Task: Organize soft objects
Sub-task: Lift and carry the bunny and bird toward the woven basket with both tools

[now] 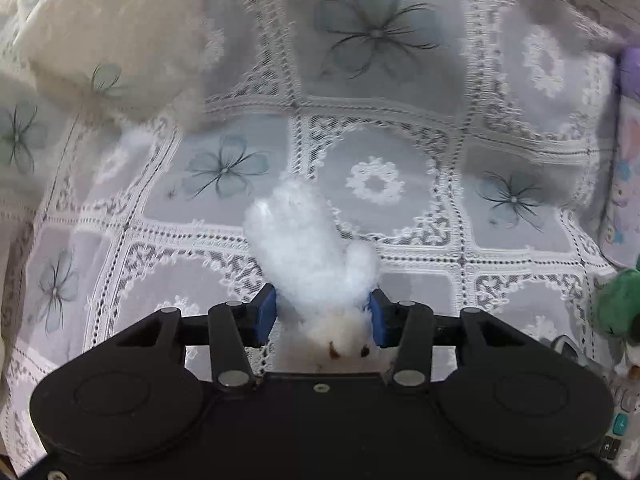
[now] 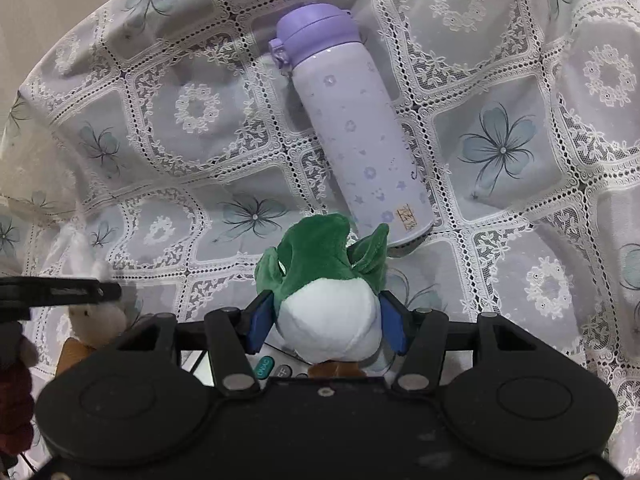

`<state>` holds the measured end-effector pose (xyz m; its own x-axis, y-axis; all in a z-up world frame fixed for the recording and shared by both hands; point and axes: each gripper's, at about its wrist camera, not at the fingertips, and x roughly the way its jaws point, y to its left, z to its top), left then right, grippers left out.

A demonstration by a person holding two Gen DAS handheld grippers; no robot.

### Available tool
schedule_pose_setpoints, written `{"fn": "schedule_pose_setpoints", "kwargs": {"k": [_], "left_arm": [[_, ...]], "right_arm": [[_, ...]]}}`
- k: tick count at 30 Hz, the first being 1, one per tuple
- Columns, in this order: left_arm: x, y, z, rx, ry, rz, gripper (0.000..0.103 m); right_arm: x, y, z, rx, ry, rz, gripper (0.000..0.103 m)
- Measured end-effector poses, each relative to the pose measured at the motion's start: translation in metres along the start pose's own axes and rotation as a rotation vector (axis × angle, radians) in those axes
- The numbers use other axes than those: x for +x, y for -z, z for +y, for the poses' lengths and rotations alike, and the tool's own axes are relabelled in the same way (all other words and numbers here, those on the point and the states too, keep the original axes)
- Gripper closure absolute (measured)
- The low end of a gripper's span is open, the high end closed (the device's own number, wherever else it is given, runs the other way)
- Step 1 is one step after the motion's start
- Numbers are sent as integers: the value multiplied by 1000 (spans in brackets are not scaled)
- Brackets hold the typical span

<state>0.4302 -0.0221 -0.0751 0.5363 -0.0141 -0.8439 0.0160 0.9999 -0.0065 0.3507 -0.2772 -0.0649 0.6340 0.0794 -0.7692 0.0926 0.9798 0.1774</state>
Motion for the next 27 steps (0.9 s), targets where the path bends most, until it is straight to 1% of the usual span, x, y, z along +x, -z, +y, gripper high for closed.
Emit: {"fn": "schedule_pose_setpoints", "kwargs": {"k": [2,3,4,5,6,7,8,9,12,14,17,20,22,25,26,27], "left_arm": [[-6,0,3,-6,-19,-35,58],[-13,1,3,-6,-32,-84,58],[-20,2,6,-8,-9,-136,58],[-28,2,10,-20,48,-179,58],[-33,0,17,-55,123,-186,58],[-35,-2,22,-88,165,-166,58],[-34,-5,25,-115,177,-139,58],[-34,-7,26,-124,177,-130,58],[-36,-6,21,-90,165,-138,58],[-42,-3,20,-93,164,-182,59],[-48,0,20,-109,142,-243,60],[-48,2,19,-91,142,-253,60],[-51,5,22,-96,164,-259,60],[-58,4,24,-106,186,-237,60],[-65,6,24,-106,205,-240,60],[-74,9,22,-99,225,-258,60]], "right_arm": [[0,0,1,-11,1,-3,47],[0,0,1,-15,2,-5,47],[1,0,2,-19,2,-5,47],[2,0,2,-20,1,-4,47],[3,0,2,-19,-2,-3,47],[3,0,3,-18,-5,-1,47],[4,0,3,-18,-6,0,47],[5,0,4,-19,-6,1,47],[6,1,6,-20,-9,2,47],[5,1,7,-21,-10,0,47],[4,0,7,-22,-7,-4,47],[3,-2,7,-28,-5,-6,47],[1,-2,7,-30,-5,-11,47],[2,-2,6,-24,-7,-8,47],[2,-1,7,-24,-5,-7,47],[2,-1,7,-24,-6,-6,47]]}}
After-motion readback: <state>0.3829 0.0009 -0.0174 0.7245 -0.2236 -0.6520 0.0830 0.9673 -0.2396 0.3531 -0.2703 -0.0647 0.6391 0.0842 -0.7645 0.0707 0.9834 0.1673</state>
